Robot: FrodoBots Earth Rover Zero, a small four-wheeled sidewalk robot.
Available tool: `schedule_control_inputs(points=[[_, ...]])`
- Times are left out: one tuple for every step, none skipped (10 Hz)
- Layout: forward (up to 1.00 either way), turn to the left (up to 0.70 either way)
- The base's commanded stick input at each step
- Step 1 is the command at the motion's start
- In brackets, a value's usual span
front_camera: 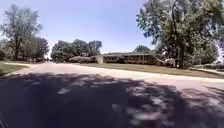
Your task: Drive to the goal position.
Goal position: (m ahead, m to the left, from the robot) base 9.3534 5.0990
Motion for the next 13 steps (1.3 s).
schedule_control_inputs(points=[[0.7,0.0],[0.7,0.0],[0.7,0.0],[0.7,0.0],[0.7,0.0],[0.7,0.0],[0.7,0.0],[0.7,0.0],[0.7,0.0],[0.7,0.0],[0.7,0.0],[0.7,0.0],[0.7,0.0]])
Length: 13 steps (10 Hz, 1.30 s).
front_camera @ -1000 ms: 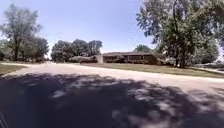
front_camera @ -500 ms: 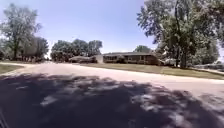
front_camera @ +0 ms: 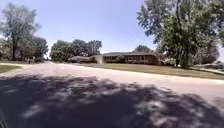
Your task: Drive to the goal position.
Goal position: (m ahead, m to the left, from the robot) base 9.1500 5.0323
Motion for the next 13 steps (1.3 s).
schedule_control_inputs(points=[[0.7,0.0],[0.7,0.0],[0.7,0.0],[0.7,0.0],[0.7,0.0],[0.7,0.0],[0.7,0.0],[0.7,0.0],[0.7,0.0],[0.7,0.0],[0.7,0.0],[0.7,0.0],[0.7,0.0]])
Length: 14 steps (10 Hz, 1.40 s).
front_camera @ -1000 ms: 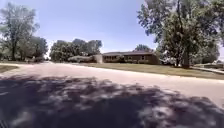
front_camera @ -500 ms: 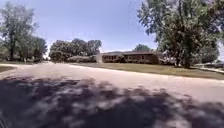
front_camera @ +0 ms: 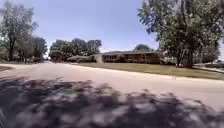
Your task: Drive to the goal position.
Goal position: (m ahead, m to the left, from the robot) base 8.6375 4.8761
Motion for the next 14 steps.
schedule_control_inputs(points=[[0.7,0.0],[0.7,0.0],[0.7,0.0],[0.7,0.0],[0.7,0.0],[0.7,0.0],[0.7,0.0],[0.7,0.0],[0.7,0.0],[0.7,0.0],[0.7,0.0],[0.7,0.0],[0.7,0.04],[0.7,0.18]])
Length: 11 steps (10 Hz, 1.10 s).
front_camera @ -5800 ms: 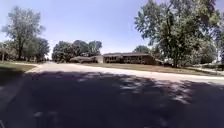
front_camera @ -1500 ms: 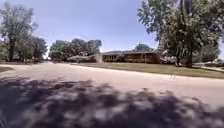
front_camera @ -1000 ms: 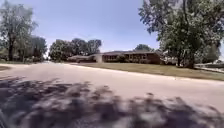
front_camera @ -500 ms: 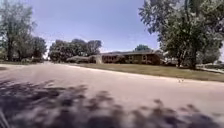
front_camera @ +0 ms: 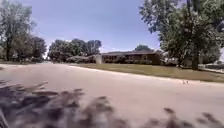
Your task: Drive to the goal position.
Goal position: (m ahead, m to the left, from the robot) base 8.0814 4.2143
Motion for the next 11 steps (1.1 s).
schedule_control_inputs(points=[[0.7,0.35],[0.7,0.32],[0.7,0.2],[0.7,0.0],[0.7,0.0],[0.7,0.0],[0.7,0.0],[0.7,0.0],[0.7,0.0],[0.7,0.0],[0.7,0.0]])
